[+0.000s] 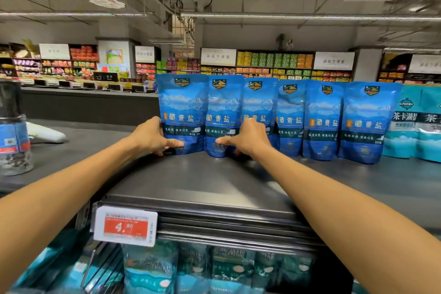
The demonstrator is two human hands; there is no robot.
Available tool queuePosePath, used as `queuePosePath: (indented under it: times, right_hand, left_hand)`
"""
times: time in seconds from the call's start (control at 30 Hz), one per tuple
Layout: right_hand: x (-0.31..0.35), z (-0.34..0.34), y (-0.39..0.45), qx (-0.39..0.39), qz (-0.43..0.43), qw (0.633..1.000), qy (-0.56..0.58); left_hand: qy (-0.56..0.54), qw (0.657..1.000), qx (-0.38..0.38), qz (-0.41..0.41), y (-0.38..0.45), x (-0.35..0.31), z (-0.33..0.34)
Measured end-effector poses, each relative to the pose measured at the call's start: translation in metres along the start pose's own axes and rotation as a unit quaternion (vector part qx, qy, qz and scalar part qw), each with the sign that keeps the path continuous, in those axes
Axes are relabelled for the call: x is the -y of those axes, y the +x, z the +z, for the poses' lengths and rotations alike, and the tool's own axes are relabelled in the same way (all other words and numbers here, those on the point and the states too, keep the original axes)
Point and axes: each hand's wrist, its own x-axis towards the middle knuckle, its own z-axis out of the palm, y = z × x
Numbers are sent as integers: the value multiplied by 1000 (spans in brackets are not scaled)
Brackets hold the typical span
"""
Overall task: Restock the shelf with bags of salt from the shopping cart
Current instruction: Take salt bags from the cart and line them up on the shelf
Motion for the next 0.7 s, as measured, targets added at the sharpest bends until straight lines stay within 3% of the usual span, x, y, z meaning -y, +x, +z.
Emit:
queuePosePath:
  times: [0.17, 0.3, 0.43, 0.57, 0.7]
  right_hand:
    - [-4, -14, -12, 28, -6, 999, -45]
    - [-3, -21, -22, 14, -3, 999, -37]
    - [-2, -39, -36, 9, -3, 1000, -18]
    - [-4, -72, -71, -4, -7, 984, 178]
    - [-17, -111, -138, -50, -65, 950, 302]
  left_hand:
    - [1, 999, -50, 3, -10, -2, 1]
    - [30, 991, -133, 6, -18, -12, 1]
    - [-53, 973, -220, -32, -35, -34, -5]
    - [-260, 943, -197, 65, -75, -64, -3]
    - [-355, 915, -111, 159, -134, -103, 30]
